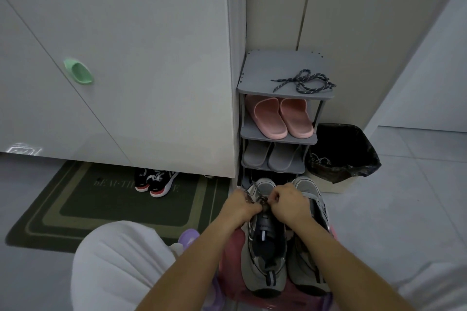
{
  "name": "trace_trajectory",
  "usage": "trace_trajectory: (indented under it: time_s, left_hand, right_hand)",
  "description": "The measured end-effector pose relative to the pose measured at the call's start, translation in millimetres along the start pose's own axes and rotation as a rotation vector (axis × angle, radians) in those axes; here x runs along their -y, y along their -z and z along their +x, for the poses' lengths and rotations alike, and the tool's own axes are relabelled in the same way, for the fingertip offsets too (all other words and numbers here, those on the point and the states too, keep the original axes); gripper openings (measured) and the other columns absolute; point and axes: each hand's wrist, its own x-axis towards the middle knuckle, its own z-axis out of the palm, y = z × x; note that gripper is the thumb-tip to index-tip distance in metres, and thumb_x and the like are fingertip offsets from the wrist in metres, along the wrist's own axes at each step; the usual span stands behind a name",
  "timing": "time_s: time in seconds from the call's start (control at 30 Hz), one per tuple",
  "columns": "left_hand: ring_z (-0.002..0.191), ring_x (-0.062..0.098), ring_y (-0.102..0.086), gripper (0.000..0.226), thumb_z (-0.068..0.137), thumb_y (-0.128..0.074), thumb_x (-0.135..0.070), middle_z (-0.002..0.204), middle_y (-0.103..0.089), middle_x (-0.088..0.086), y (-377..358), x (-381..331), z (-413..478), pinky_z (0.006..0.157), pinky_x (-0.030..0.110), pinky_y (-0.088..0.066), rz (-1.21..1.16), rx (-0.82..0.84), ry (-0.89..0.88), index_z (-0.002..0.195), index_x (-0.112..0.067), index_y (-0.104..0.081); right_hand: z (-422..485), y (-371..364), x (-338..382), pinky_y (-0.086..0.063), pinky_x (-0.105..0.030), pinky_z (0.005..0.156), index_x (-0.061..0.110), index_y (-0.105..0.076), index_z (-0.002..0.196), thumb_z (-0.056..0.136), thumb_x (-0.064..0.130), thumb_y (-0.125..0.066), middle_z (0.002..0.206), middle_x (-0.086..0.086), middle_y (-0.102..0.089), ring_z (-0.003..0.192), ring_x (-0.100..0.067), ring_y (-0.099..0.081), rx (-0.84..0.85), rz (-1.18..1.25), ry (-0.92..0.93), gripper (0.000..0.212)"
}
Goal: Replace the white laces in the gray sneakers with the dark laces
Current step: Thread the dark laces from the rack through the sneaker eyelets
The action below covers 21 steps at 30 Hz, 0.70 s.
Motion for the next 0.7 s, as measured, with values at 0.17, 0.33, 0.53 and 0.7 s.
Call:
trace_trajectory:
  time_s: [0.17, 0.33, 0.53, 0.7]
  left_hand:
    - [0.082, 0.018, -0.055, 0.024, 0.079, -0.068, -0.015, 0.077, -0.050, -0.002, -2.5, 4.6, 4.1, 0.077, 0.028, -0.046, -0.013, -0.023, 0.040, 0.079, -0.017, -0.044]
    - [0.083, 0.018, -0.053, 0.029, 0.080, -0.067, -0.018, 0.088, -0.051, 0.001, -4.5, 9.1, 5.7, 0.071, 0.025, -0.043, -0.026, -0.032, 0.060, 0.096, -0.015, -0.044]
    - [0.079, 0.015, -0.055, 0.022, 0.082, -0.065, -0.016, 0.087, -0.054, 0.001, -11.3, 12.5, 2.7, 0.072, 0.023, -0.045, -0.037, -0.052, 0.017, 0.097, -0.013, -0.049]
    - [0.063, 0.006, -0.053, 0.015, 0.083, -0.066, -0.012, 0.075, -0.055, -0.005, -14.1, 15.2, -2.6, 0.056, 0.012, -0.044, -0.085, -0.094, -0.032, 0.085, -0.016, -0.051]
  right_hand:
    - [3.7, 33.4, -22.7, -0.049, -0.033, 0.084, 0.030, -0.052, 0.061, 0.078, 0.015, -0.055, 0.097, 0.000, -0.062, 0.092, -0.022, -0.060, -0.101, 0.096, -0.100, 0.024]
    - [-2.3, 68.2, -80.6, -0.048, -0.035, 0.082, 0.026, -0.054, 0.062, 0.085, 0.016, -0.057, 0.085, -0.004, -0.064, 0.087, -0.029, -0.060, -0.208, 0.215, -0.292, 0.025]
    - [-10.9, 71.6, -90.8, -0.051, -0.035, 0.077, 0.022, -0.055, 0.063, 0.075, 0.028, -0.071, 0.071, 0.001, -0.061, 0.076, -0.023, -0.061, -0.077, 0.163, -0.324, 0.021]
    - [-6.1, 53.8, -32.7, -0.041, -0.026, 0.075, 0.031, -0.063, 0.081, 0.082, 0.035, -0.062, 0.098, 0.001, -0.058, 0.092, -0.021, -0.060, -0.135, -0.043, 0.019, 0.004]
